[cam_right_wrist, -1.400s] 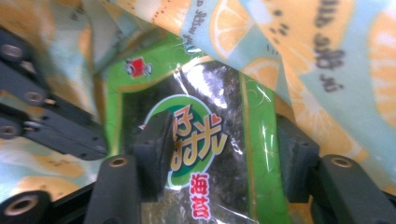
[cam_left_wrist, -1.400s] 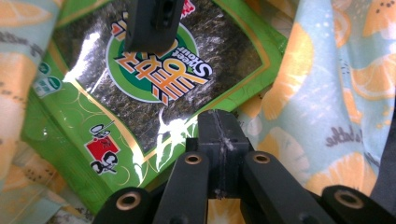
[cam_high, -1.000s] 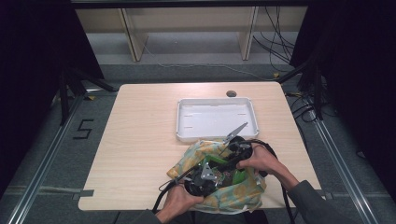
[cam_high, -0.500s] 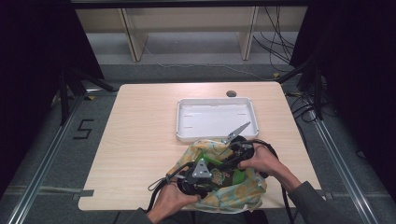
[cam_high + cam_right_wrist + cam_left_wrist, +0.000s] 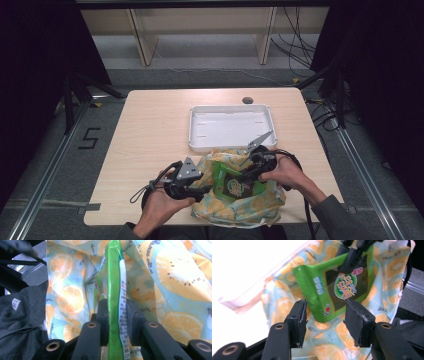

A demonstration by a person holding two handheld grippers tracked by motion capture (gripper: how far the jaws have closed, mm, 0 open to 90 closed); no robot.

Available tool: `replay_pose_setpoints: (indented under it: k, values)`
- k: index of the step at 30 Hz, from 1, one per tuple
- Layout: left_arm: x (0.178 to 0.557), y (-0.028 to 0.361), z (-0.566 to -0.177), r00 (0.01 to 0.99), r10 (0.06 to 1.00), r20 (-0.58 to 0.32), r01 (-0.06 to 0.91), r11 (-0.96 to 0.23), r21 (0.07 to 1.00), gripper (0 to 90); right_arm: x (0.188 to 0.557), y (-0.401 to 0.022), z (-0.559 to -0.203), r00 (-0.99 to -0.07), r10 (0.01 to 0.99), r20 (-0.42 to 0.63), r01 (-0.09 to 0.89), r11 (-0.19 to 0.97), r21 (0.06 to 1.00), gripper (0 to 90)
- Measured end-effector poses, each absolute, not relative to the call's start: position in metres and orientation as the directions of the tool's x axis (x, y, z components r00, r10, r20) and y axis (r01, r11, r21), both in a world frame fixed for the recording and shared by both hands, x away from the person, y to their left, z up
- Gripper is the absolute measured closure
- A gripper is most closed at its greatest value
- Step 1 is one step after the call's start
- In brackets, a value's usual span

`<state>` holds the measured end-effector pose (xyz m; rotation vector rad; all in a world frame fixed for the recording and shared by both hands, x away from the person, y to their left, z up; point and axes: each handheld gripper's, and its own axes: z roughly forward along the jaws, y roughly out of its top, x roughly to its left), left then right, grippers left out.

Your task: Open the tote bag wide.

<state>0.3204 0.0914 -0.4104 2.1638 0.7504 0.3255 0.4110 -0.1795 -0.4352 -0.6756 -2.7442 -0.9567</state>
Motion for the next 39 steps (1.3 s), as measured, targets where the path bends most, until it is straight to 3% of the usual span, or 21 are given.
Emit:
replay_pose_setpoints:
  k: [4, 9, 17, 24, 28, 39]
  values:
    - [0.326, 0.101, -0.408, 0.763, 0.646, 0.023, 0.4, -0.5, 0.768, 49.1, 0.41, -0.18, -0.433, -0.891, 0.356, 0.283, 0.454, 0.698, 0.553, 76.5]
    - [0.337, 0.107, -0.419, 0.742, 0.67, 0.006, 0.453, -0.509, 0.732, 47.4, 0.406, -0.181, -0.429, -0.893, 0.359, 0.272, 0.45, 0.698, 0.557, 76.6]
    - [0.362, 0.106, -0.442, 0.756, 0.654, -0.022, 0.474, -0.525, 0.707, 82.2, 0.404, -0.179, -0.419, -0.907, 0.35, 0.236, 0.42, 0.694, 0.584, 76.5]
    - [0.375, 0.105, -0.456, 0.752, 0.658, -0.038, 0.496, -0.527, 0.69, 85.9, 0.406, -0.18, -0.408, -0.913, 0.337, 0.23, 0.404, 0.667, 0.626, 76.5]
    - [0.378, 0.105, -0.458, 0.747, 0.662, -0.05, 0.507, -0.519, 0.688, 81.5, 0.406, -0.181, -0.402, -0.911, 0.347, 0.224, 0.406, 0.654, 0.638, 76.6]
    - [0.358, 0.117, -0.437, 0.745, 0.655, -0.124, 0.518, -0.452, 0.726, 45.3, 0.406, -0.186, -0.384, -0.914, 0.339, 0.222, 0.393, 0.609, 0.689, 76.6]
